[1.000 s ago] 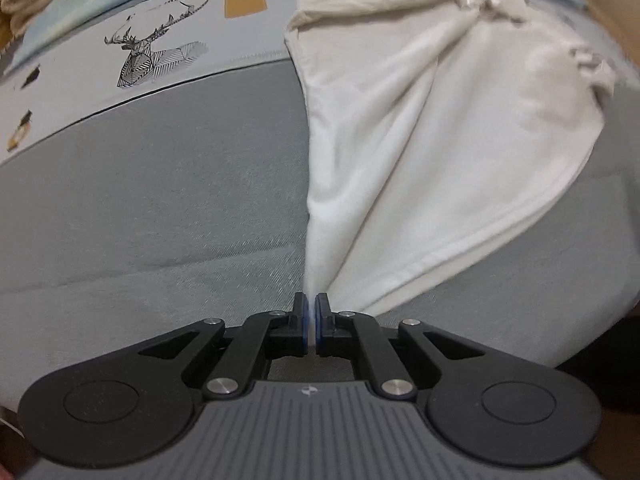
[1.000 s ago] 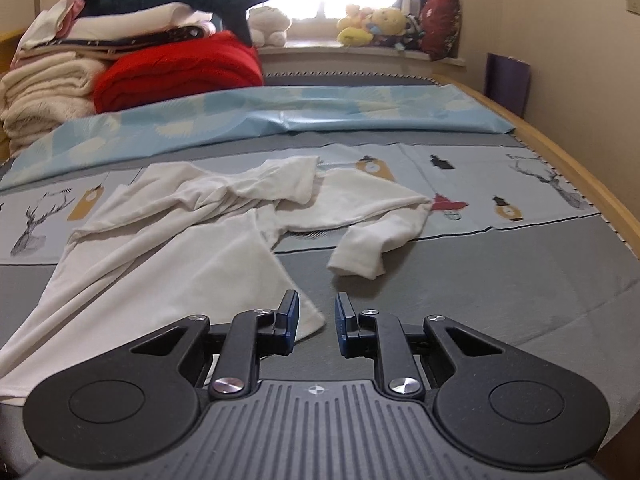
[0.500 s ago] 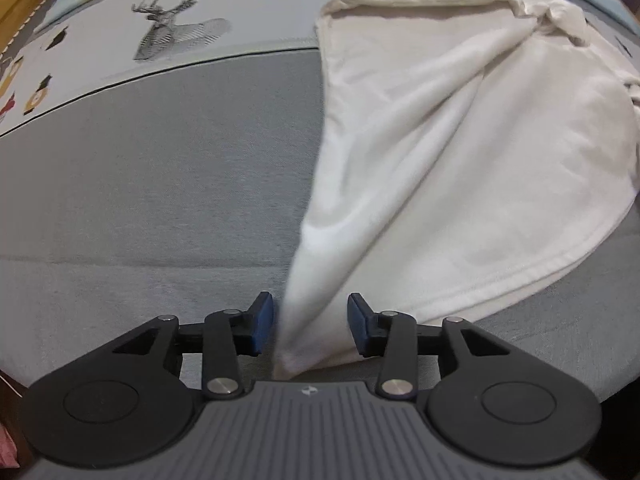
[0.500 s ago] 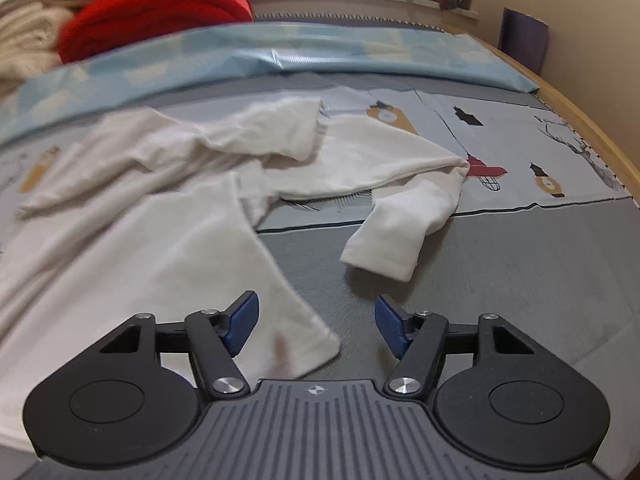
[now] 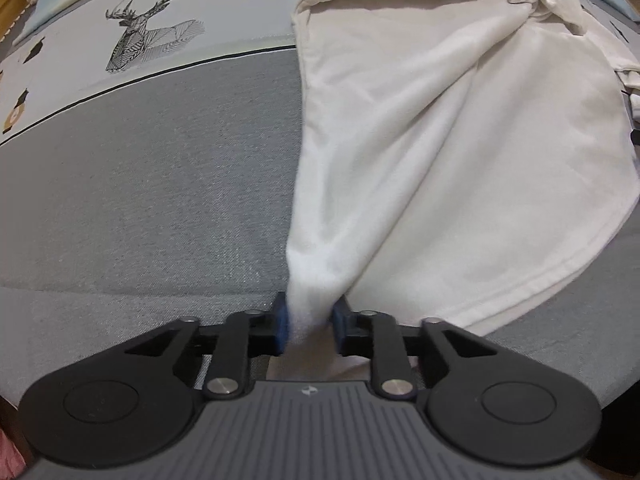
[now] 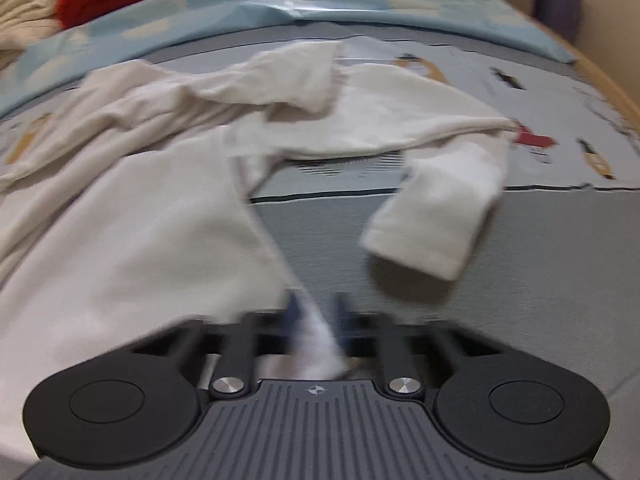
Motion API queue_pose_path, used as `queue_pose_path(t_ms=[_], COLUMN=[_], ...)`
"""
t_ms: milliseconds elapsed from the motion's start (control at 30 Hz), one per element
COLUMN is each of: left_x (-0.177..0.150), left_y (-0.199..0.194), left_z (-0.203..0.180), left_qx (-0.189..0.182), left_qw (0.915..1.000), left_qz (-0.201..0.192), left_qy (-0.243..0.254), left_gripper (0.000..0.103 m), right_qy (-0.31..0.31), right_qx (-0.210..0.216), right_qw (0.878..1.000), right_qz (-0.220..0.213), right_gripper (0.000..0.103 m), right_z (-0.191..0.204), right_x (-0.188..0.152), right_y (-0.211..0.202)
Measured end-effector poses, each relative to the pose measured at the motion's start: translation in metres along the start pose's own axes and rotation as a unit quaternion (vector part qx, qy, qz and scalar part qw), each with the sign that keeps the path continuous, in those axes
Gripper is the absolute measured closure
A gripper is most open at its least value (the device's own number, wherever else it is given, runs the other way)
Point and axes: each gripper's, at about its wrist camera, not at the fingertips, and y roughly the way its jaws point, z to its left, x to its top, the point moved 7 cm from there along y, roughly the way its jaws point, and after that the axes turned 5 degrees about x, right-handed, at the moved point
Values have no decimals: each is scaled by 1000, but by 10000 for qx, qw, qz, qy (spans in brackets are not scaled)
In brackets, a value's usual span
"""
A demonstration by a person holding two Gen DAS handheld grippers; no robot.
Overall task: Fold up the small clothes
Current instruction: 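Drag the held hem with the left tool to stretch the shirt body, then open the left tool, releasing the hem onto the bed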
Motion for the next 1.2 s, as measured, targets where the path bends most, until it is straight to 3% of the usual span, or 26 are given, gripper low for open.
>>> queue_pose_path(t_ms=[233, 467, 700, 800, 867, 933, 967, 1000, 1067, 1133, 1200], left_x=[1, -8, -22, -25, -23, -23, -23, -22, -24, -26, -27], left_y=[-19, -33, -35, -33, -34, -33, -33, -33, -32, -29, -27], left_z=[5, 0, -4, -8, -6, -3, -2, -2, -5, -6, -7], left_qx=[72, 28, -53, -54, -153, -281, -297, -277, -249, -184, -160], left_qw=[9986, 9974, 9980, 9980, 9986, 9990, 9990, 9990, 9991, 9992, 9992], left_qz=[-519, -706, -521, -429, -383, -303, -302, -312, -278, -201, -144], left_qy=[-33, 172, 359, 466, 320, 153, 126, 147, 211, 283, 336], left_gripper=[95, 96, 96, 95, 93, 73, 67, 64, 64, 65, 69], right_qy=[-37, -205, 382, 208, -157, -362, -384, -378, -310, -296, -400], right_qx=[140, 360, 164, 115, -10, -171, -204, -219, -244, -288, -286], right_qw=[9998, 9990, 9976, 9965, 9961, 9950, 9947, 9944, 9939, 9929, 9911], right_qz=[-154, 169, 551, 804, 868, 914, 930, 966, 1035, 1112, 1236], right_gripper=[100, 101, 101, 100, 100, 99, 99, 98, 86, 68, 67], right_z=[0, -12, -46, -38, -26, -19, -18, -19, -20, -21, -18], right_x=[-2, -33, -68, -81, -85, -87, -87, -86, -87, -87, -91], right_y=[-43, -97, -130, -128, -125, -122, -121, -120, -117, -113, -109])
